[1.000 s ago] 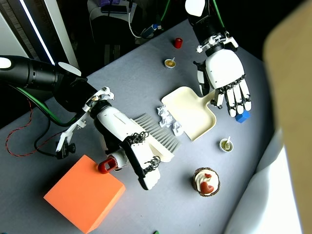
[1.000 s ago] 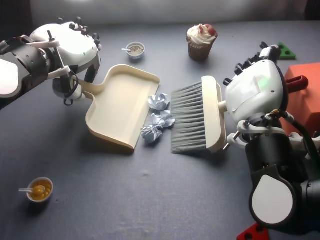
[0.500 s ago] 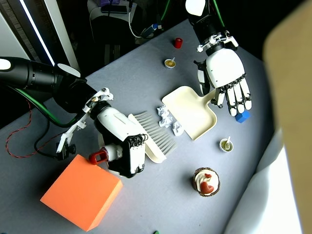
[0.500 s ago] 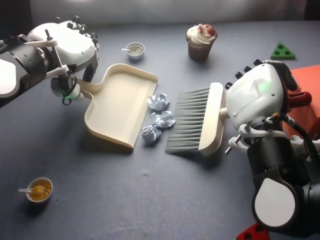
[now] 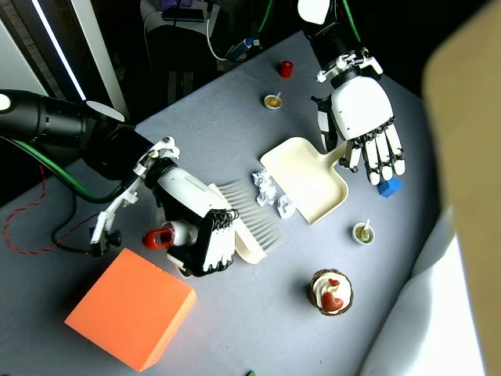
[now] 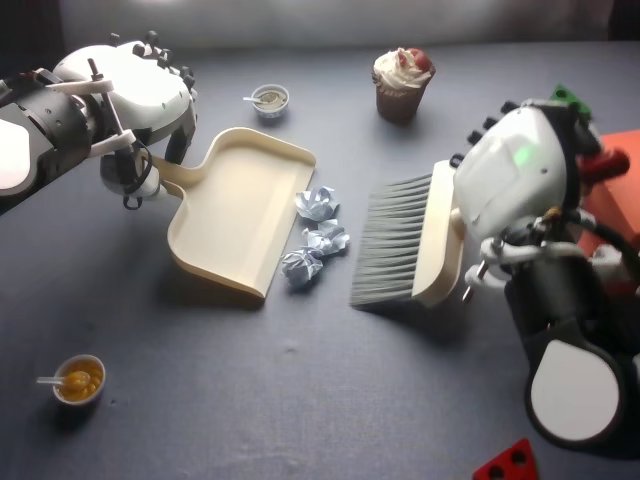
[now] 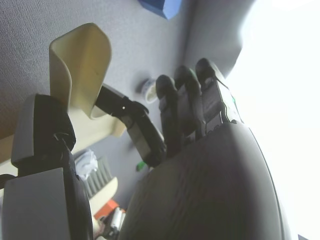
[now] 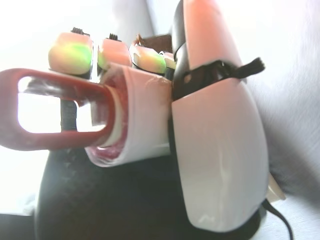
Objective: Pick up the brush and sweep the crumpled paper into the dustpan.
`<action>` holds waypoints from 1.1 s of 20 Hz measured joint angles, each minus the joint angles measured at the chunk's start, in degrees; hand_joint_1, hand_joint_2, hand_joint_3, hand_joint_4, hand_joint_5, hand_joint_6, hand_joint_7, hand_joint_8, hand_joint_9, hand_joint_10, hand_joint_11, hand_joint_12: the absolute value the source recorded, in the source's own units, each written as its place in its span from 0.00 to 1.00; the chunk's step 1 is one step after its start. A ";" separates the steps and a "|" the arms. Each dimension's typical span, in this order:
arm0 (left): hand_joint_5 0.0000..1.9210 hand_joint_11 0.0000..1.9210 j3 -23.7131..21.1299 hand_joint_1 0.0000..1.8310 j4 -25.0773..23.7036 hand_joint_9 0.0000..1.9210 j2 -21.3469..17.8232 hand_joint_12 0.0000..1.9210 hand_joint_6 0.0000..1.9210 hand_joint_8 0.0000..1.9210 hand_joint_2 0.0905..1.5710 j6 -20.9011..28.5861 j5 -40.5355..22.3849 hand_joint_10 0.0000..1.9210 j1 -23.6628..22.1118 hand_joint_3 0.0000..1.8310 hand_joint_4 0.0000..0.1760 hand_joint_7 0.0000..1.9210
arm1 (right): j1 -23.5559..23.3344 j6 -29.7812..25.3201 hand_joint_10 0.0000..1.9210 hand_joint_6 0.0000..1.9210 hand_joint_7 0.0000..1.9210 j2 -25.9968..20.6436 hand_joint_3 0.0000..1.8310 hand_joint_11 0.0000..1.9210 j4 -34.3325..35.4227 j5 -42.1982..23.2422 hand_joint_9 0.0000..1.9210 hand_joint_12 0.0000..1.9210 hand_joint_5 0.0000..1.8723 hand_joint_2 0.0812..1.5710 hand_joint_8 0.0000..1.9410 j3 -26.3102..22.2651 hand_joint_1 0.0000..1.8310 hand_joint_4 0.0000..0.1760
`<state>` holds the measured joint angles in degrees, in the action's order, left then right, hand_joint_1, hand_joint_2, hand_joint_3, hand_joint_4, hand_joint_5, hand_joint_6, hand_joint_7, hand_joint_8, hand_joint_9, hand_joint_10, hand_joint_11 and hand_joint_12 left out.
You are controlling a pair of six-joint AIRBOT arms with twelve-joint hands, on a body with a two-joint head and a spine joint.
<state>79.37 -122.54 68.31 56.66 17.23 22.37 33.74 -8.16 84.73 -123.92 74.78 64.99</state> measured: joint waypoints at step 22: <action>0.51 0.01 0.00 0.59 -0.02 0.11 -0.02 0.11 0.51 0.00 0.69 0.00 0.11 0.00 0.00 0.00 0.16 0.18 | -16.06 39.12 1.00 1.00 0.53 -1.68 0.00 0.57 9.97 -7.45 0.56 1.00 0.50 0.75 1.00 -9.40 0.87 1.00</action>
<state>79.37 -122.56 68.29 56.66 17.34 22.37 17.67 30.96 83.05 -113.95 67.33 55.59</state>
